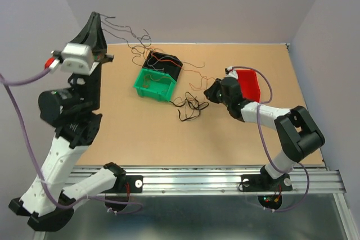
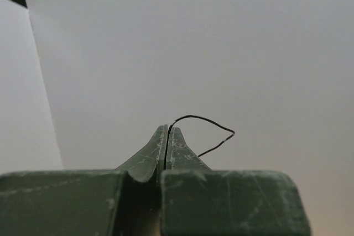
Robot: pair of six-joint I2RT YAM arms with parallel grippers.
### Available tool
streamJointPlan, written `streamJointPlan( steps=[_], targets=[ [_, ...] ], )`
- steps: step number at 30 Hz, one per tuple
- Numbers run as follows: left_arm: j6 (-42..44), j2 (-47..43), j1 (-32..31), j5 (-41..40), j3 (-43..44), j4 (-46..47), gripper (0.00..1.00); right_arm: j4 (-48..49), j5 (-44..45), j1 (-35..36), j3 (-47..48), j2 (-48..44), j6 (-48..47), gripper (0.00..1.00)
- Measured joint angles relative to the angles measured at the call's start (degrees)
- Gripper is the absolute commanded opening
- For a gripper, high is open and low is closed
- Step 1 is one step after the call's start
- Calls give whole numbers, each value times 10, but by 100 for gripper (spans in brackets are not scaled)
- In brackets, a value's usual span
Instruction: Untangle the cables
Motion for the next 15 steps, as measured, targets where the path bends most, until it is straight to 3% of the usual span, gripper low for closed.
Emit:
streamJointPlan(
  steps=[7, 15],
  targets=[
    [-71, -129, 1, 105, -84, 44, 0, -22, 15, 7, -26, -53, -8, 1],
    [-87, -175, 1, 46, -133, 48, 0, -65, 109, 7, -26, -74, 30, 1]
  ],
)
